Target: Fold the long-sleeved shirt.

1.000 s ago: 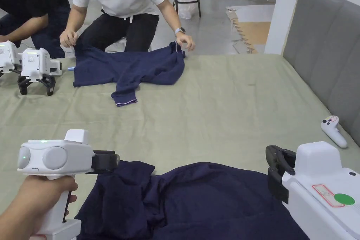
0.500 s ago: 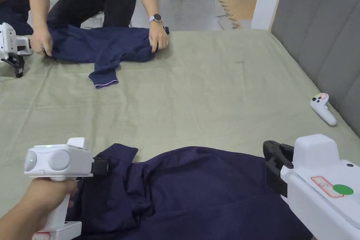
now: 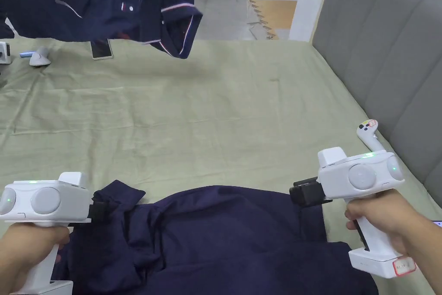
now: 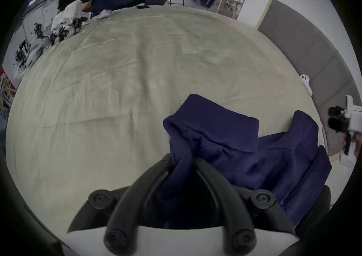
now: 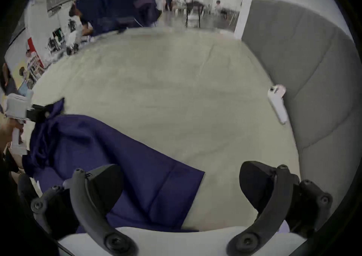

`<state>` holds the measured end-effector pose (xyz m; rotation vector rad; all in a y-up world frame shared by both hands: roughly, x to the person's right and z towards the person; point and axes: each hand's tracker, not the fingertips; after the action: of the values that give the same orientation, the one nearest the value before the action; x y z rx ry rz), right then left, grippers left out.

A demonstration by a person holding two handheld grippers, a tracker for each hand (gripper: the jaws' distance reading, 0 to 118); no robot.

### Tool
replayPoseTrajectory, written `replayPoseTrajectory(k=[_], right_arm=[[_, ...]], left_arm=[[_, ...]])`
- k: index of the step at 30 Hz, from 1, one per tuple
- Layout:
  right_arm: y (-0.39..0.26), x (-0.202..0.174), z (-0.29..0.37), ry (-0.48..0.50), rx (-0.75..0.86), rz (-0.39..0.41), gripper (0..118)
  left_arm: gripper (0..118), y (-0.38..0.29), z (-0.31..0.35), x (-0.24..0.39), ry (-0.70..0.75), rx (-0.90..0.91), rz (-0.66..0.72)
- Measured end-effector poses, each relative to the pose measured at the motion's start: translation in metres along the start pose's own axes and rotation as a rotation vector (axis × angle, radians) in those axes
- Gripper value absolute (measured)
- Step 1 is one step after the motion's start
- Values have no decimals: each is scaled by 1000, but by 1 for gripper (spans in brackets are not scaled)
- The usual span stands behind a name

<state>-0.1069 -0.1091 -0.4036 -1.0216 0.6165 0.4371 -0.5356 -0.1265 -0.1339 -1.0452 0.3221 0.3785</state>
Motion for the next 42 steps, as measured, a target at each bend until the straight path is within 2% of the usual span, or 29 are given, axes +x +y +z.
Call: replayPoseTrajectory(k=[2,4,7,9,10,12,13,14,15,17,20,23,25,28,34,37,38,41,42], right_arm=[[-1,6,-22,-19,-35,-14,118],[-3,9,-42,4,-98,-17,117],[-10,1,-50,-6,-127,-3,108],[-9,0,-46,4,-107,1,108],[-9,2,-45,13,-109,3,102],[-8,0,-34,52,-91,48,80],[-7,-2,-29,65,-84,72,57],[-7,-1,-26,85,-75,103,27],[-7,-4,-22,93,-60,150,8],[-8,-9,-15,55,-57,181,8],[-8,-12,8,52,-7,192,8],[-12,-4,27,67,101,160,8],[-25,-5,51,67,165,188,8],[-53,-10,89,18,241,250,8],[-114,-15,138,16,286,248,8],[-140,-24,141,0,256,262,8],[-147,-40,151,-11,250,261,8],[-172,-53,148,-14,193,259,8],[-178,-38,135,-5,167,256,8]], left_arm=[[15,1,1,4,10,-4,-15],[15,3,-3,3,17,-10,-29],[15,3,-3,3,21,-9,-33],[15,3,-6,2,24,-7,-34],[15,4,-6,3,27,-7,-38],[15,4,-4,7,41,-5,-52],[15,4,-3,9,45,-1,-52],[15,4,-1,7,44,9,-45],[15,5,5,4,32,50,-5],[15,6,19,0,4,114,56],[15,9,40,0,-2,139,4],[15,3,65,1,-21,229,-12],[15,-9,79,0,-51,273,-23],[15,-32,97,-3,-79,310,-73],[15,-78,136,-6,-132,385,-146],[15,-101,140,-2,-118,380,-261],[15,-109,140,0,-111,377,-304],[15,-136,141,8,-103,345,-416],[15,-143,139,8,-103,319,-457]])
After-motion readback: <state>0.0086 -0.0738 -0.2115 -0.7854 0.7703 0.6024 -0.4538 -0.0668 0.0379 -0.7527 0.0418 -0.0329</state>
